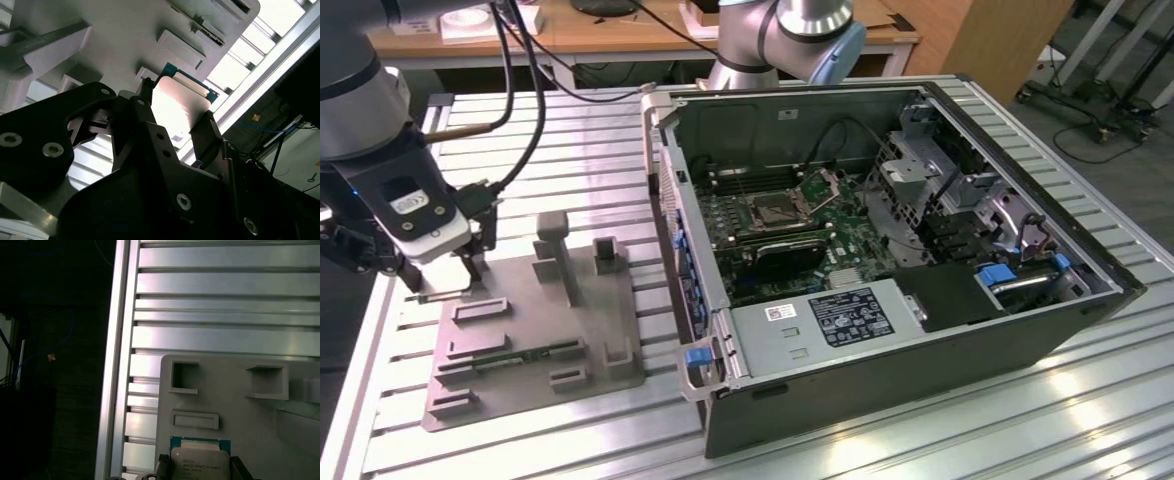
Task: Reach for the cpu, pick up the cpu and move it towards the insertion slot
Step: 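Pick up the cpu and move it towards the insertion slot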
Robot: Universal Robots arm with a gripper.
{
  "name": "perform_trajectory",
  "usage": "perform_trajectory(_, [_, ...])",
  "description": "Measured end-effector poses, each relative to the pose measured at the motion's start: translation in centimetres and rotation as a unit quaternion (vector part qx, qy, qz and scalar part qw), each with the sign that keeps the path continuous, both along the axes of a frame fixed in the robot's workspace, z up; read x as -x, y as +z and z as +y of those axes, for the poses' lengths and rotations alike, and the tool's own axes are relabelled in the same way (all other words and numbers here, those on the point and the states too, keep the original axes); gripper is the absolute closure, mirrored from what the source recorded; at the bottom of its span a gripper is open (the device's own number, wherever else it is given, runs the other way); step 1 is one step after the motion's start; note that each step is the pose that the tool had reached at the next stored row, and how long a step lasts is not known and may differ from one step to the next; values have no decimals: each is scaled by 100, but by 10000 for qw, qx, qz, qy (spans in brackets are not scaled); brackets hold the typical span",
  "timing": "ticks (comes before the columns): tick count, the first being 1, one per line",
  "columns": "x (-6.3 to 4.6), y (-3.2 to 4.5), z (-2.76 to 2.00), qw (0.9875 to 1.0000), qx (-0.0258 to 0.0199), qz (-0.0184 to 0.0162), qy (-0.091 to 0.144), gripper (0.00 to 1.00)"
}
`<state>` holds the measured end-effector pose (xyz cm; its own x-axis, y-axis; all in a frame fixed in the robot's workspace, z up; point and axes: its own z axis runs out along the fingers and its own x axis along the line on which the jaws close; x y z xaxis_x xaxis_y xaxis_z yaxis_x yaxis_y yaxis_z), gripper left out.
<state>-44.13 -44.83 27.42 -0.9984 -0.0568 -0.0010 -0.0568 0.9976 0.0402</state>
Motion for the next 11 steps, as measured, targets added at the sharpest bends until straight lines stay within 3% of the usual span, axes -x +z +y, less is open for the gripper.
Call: perform_trajectory(11, [0,34,0,10000,0,0,0,45])
